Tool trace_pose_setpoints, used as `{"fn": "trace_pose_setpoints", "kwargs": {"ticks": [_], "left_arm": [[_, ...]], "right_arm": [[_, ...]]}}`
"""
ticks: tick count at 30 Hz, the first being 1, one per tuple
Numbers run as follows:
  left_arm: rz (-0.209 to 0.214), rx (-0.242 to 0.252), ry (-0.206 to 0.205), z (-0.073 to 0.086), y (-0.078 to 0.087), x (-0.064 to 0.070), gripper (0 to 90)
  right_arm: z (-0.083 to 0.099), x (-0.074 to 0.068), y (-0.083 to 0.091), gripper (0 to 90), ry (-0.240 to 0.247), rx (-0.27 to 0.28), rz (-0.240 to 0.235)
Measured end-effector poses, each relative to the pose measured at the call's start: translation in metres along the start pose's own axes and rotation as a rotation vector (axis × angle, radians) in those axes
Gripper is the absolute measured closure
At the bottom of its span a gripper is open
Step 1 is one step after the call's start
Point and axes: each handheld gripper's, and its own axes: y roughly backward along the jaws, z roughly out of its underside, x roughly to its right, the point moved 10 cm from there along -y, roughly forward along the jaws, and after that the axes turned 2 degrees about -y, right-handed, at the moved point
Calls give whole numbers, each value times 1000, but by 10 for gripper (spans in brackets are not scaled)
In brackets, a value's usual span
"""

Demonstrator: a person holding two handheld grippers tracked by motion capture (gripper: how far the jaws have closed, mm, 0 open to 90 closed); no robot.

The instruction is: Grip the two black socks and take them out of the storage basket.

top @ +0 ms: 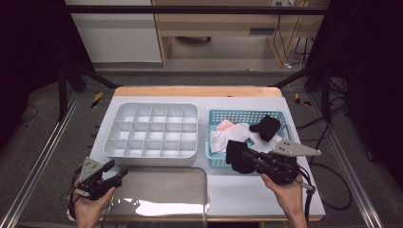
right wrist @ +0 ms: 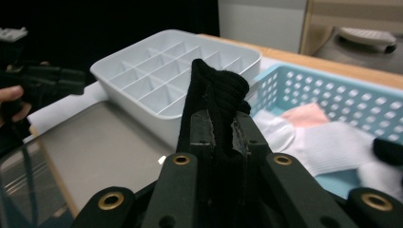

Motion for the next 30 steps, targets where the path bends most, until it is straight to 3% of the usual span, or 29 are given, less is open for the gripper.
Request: {"fn": "trace_pose_setpoints", "kwargs": {"ticks": [4, 12, 15, 25, 30], "left_arm": [[3, -7, 4, 0, 0, 1, 401], [4, 0, 8, 0, 1, 1, 398], [7, -2, 2, 0, 0, 2, 396], [7, 0, 4, 0, 1, 3, 397], [5, -8, -5, 1, 0, 4, 396]], "right_arm": [[23, -12, -4, 805, -12, -33, -25], [54, -19, -11, 805, -47, -90, -57], [73, -16, -16, 805, -74, -118, -53], [107, -5, -24, 803, -142, -215, -52], [124, 7, -32, 793, -175, -250, -10]]}}
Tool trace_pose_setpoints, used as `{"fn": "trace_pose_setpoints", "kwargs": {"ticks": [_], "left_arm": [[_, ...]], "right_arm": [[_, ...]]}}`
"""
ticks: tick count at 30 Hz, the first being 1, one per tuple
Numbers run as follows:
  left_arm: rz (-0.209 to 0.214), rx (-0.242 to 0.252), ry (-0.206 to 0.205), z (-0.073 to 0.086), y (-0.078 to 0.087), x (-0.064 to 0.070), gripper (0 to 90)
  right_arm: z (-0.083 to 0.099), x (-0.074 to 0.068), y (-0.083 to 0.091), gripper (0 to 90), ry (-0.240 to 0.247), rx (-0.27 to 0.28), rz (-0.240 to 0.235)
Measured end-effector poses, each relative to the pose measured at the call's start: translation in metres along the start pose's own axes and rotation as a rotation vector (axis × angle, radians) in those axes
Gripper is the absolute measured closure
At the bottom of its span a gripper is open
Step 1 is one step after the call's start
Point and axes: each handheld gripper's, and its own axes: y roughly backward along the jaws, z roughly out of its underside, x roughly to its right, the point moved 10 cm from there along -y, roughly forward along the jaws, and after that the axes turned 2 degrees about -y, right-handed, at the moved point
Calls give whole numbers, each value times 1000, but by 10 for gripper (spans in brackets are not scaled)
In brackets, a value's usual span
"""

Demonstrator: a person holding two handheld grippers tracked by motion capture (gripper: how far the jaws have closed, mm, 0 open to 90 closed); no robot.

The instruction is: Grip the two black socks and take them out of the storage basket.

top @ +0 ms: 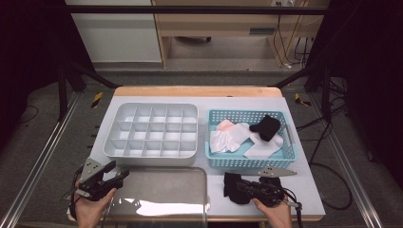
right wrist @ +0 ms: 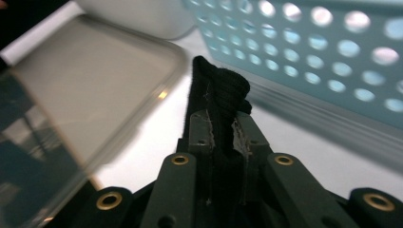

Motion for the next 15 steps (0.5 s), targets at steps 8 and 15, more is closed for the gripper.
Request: {"fn": "trace_pose_setpoints", "kwargs": {"ticks": [8, 15], "left_arm": [[3, -6, -3, 1, -1, 1, 395], [5, -5, 0, 1, 0, 0, 395]], "right_arm": [[6, 16, -9, 711, 16, 0, 106], [5, 19, -10, 624, 37, 14, 135]]}}
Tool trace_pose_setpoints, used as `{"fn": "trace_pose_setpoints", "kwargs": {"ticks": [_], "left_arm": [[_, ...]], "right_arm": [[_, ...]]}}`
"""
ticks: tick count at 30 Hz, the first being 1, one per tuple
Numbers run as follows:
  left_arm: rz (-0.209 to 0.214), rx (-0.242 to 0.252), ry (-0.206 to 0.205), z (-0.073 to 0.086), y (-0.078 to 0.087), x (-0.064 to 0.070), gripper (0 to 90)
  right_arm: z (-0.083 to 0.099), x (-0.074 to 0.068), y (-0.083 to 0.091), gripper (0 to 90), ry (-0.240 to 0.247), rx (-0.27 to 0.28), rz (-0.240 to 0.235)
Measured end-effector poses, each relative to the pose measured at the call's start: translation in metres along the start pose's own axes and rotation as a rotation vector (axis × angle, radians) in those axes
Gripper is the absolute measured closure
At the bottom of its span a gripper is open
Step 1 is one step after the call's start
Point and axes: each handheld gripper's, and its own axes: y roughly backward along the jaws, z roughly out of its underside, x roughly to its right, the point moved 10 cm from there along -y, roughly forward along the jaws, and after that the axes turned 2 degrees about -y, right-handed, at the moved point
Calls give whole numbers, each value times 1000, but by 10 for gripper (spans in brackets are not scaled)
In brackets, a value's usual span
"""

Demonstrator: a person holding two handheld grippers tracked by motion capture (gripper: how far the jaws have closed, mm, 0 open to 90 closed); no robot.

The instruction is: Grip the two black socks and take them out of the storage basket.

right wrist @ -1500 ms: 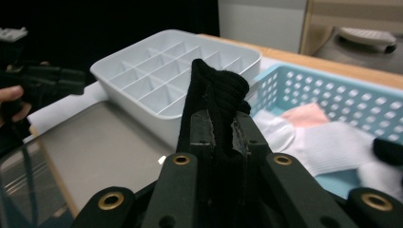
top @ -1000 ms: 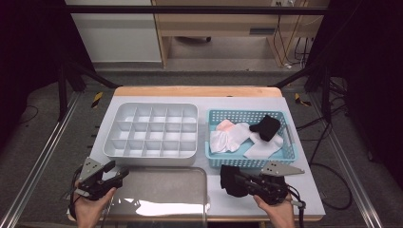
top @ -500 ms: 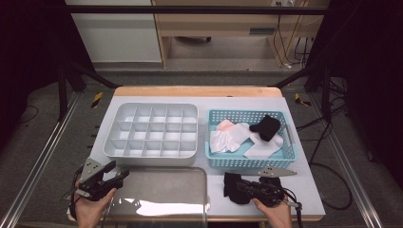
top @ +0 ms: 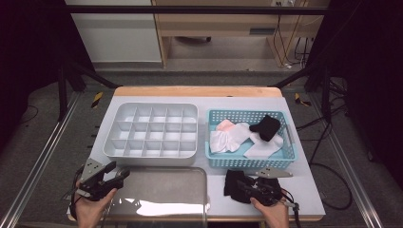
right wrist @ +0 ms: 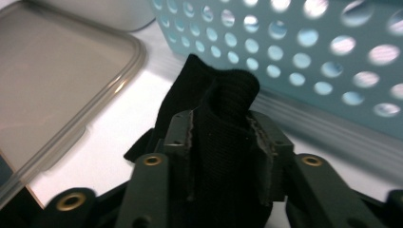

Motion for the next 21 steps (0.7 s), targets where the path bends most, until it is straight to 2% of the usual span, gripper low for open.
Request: {"fn": "trace_pose_setpoints", "kwargs": {"ticks": [2, 7, 8, 13, 21], "left_arm": [[1, -1, 1, 0, 0, 0, 394], [0, -1, 5, 0, 0, 0, 392], [1, -2, 5, 0, 0, 0, 391], [3, -6, 11, 0, 0, -1, 388], [6, -18, 12, 2, -1, -1, 389]], "right_arm": [[-4, 1, 4, 596, 13, 20, 10], [-16, 1, 18, 568, 16, 81, 27], [-21, 1, 25, 562, 16, 112, 30], [-34, 1, 36, 536, 16, 167, 49], [-53, 10, 45, 462, 2, 211, 94]]}}
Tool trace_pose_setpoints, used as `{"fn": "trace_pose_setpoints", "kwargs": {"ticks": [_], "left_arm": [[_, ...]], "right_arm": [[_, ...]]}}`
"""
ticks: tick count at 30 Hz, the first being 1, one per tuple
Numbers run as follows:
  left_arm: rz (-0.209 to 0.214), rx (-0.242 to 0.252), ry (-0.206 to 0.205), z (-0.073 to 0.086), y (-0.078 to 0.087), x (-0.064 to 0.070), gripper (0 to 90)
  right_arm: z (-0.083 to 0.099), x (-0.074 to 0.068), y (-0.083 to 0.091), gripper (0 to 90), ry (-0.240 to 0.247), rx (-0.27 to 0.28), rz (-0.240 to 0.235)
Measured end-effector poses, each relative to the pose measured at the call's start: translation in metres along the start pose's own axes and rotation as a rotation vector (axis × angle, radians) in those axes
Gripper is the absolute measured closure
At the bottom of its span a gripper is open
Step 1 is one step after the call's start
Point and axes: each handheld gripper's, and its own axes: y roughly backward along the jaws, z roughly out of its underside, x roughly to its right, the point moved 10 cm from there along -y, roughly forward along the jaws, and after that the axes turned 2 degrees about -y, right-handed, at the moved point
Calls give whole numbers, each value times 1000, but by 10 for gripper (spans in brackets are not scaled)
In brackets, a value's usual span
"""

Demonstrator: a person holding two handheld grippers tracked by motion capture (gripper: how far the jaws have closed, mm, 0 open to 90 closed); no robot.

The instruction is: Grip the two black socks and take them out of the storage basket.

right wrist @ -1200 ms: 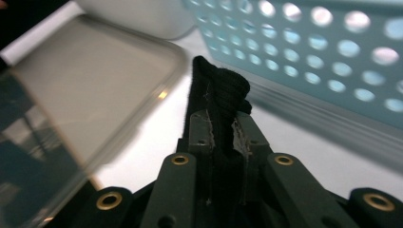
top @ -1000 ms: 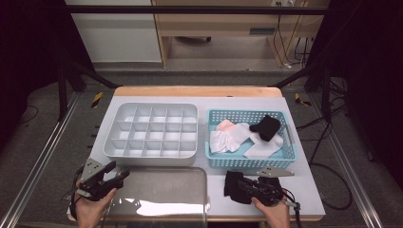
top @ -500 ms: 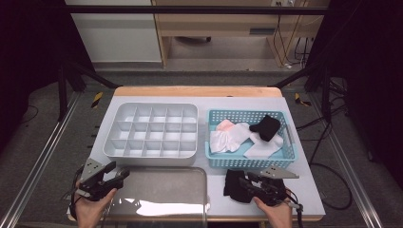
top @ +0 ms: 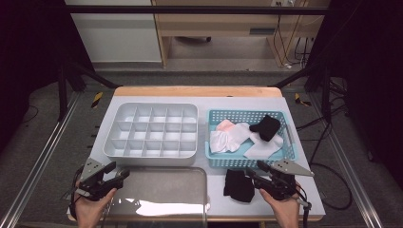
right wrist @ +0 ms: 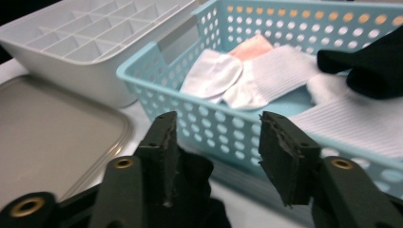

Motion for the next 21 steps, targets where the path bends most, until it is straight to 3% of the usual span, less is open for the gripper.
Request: {"fn": "trace_pose_setpoints", "kwargs": {"ticks": [4, 12, 21], "left_arm": [[1, 1, -2, 0, 0, -1, 391], [10, 3, -1, 0, -1, -1, 393], [15, 2, -2, 0, -1, -1, 396]], "right_arm": [[-14, 8, -3, 423, 8, 6, 46], [-40, 20, -9, 369, 10, 20, 67], [-68, 41, -20, 303, 2, 36, 135]]}}
